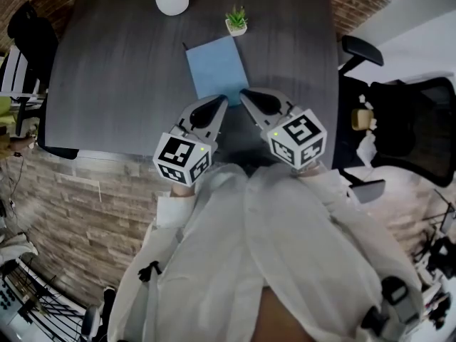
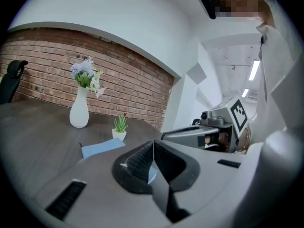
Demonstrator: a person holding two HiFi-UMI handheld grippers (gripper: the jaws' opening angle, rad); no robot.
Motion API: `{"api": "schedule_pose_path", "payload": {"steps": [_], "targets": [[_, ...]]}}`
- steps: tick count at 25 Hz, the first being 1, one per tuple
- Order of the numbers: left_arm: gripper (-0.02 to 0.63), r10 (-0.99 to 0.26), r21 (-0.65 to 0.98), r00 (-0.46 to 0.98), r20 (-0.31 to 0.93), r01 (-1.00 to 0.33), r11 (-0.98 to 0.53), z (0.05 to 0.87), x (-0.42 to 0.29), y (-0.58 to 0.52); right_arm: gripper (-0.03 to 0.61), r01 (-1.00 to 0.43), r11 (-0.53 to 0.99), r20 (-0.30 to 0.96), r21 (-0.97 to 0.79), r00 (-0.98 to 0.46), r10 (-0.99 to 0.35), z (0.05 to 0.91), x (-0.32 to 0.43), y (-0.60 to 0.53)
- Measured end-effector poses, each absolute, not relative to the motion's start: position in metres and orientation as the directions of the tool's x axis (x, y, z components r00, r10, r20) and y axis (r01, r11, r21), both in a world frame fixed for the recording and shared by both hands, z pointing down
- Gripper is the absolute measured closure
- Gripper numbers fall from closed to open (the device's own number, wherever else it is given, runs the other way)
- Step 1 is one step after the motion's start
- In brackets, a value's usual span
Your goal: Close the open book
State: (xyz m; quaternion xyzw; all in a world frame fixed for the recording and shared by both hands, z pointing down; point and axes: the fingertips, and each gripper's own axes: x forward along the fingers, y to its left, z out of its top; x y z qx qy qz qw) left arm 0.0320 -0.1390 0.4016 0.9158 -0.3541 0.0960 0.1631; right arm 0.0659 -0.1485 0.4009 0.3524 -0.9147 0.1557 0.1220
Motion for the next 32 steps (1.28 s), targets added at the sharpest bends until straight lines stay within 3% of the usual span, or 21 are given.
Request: {"api": "schedule_pose_path", "payload": {"steps": [12,32], "targets": [[0.604,-0.654,0.219,0.707,0.269,-0.707,-0.673,0.392,0.022,-0.128,0.574,-0.655,0.737,0.317,-0.164,-0.743,-0.590,0.386,0.055,-0.137],[0.609,-0.645,0.271,0.679,0.350,-0.732,-0.624,0.414,0.012,-0.115,0.574,-0.656,0.735,0.351,-0.174,-0.738,-0.576,0.400,0.054,-0.125]]}}
